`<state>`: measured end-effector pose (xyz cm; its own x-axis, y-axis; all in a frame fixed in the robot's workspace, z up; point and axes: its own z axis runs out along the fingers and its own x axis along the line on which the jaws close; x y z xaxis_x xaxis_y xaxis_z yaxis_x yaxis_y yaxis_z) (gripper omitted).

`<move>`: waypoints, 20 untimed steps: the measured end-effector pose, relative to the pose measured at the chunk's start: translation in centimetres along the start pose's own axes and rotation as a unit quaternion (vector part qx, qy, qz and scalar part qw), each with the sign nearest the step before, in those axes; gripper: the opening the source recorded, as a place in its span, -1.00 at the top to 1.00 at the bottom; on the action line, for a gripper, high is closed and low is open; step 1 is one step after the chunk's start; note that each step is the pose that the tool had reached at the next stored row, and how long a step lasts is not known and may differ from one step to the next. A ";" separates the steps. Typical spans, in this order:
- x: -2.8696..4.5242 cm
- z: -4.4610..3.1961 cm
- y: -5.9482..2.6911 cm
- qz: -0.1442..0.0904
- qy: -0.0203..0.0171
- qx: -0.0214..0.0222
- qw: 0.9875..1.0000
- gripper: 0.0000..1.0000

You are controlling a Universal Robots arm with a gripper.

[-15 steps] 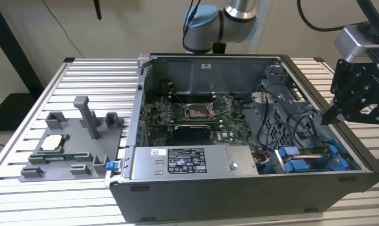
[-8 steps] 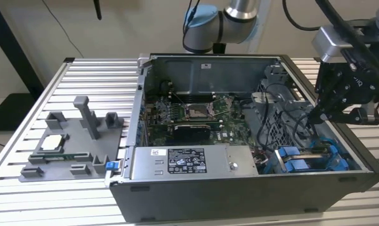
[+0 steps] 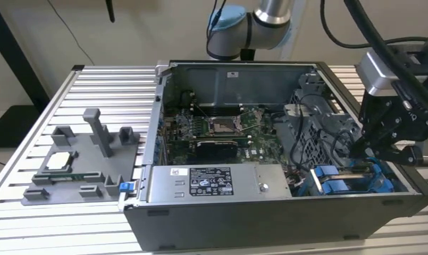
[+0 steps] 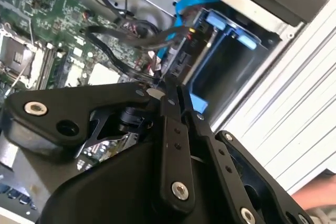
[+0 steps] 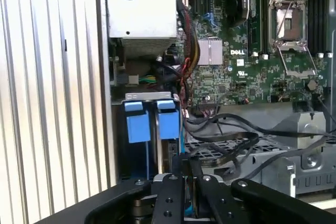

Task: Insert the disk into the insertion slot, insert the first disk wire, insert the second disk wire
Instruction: 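Insert the second disk wire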

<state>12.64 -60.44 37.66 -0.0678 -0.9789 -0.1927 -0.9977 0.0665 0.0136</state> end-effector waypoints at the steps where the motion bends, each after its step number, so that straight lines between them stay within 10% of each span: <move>1: 0.31 0.10 0.11 0.000 0.000 0.000 1.000 1.00; 11: -0.15 2.04 0.43 -0.002 0.000 0.003 1.000 1.00; 20: -0.79 3.13 -1.08 -0.004 0.000 0.003 1.000 1.00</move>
<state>13.77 -59.13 34.72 -0.0595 -0.9795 -0.1922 -0.9982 0.0594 0.0061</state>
